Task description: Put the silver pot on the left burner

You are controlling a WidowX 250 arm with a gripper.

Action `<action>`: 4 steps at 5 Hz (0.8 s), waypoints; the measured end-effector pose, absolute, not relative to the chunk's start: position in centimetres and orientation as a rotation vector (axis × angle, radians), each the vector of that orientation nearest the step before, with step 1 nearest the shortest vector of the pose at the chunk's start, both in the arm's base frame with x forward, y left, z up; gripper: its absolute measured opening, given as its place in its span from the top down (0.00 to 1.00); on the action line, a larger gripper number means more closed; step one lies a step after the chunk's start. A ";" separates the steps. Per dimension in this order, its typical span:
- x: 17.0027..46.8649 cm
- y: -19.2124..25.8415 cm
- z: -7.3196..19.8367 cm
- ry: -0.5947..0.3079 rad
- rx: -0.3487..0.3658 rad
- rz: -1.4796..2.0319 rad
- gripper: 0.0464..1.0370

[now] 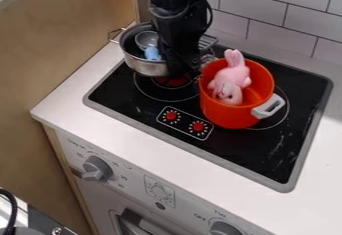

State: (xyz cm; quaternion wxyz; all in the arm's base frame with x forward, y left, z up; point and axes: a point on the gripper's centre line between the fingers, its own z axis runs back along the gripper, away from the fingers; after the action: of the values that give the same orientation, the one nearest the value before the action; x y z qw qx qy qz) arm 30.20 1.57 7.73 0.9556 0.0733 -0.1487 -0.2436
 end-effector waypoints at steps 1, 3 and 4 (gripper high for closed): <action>30.7 1.2 7.6 -0.334 0.152 -0.486 0.98; 30.1 0.7 7.2 -0.298 0.160 -0.466 0.80; 29.4 0.5 7.1 -0.254 0.149 -0.452 0.54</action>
State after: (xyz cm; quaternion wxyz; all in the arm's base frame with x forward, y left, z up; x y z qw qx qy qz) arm 29.38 0.52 7.06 0.9638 0.0737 -0.1257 -0.2231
